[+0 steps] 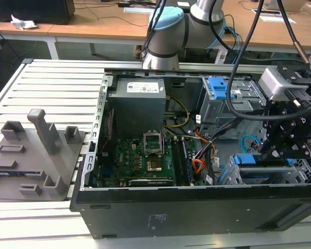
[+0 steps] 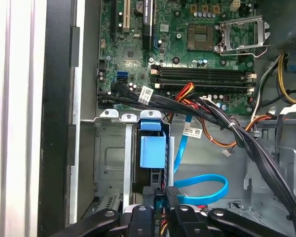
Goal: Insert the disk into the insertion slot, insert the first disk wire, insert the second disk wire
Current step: 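Insert the second disk wire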
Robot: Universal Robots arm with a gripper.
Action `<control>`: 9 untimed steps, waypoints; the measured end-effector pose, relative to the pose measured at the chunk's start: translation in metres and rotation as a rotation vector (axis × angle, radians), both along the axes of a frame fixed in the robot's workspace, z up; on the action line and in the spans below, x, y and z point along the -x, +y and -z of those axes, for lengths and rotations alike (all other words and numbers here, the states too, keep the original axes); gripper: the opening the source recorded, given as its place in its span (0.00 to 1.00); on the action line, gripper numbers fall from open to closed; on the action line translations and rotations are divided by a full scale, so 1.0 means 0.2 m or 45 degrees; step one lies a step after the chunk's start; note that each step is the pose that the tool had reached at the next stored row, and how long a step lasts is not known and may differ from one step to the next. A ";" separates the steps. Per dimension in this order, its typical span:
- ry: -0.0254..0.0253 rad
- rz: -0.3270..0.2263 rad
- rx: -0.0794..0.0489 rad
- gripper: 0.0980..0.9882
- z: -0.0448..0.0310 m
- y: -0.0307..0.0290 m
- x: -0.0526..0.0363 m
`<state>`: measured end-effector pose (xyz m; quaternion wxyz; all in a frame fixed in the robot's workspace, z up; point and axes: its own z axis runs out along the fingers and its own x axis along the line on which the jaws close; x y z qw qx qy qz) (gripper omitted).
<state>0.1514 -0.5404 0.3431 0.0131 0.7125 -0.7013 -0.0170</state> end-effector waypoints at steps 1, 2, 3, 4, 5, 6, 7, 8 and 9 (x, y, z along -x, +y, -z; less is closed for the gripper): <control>0.0000 0.000 0.000 0.16 -0.023 0.000 0.000; -0.0001 0.000 0.000 0.16 -0.058 0.001 0.000; 0.0000 0.000 0.000 0.16 -0.078 0.002 0.000; 0.0000 0.000 0.000 0.16 -0.097 0.004 0.000; 0.0000 0.000 0.000 0.16 -0.135 0.008 0.000; -0.0001 0.000 0.000 0.14 -0.165 0.009 0.000; -0.0001 0.000 0.000 0.07 -0.182 0.009 0.000; 0.0000 0.000 0.000 0.01 -0.189 0.009 0.000; -0.0001 0.000 0.000 0.01 -0.189 0.009 0.000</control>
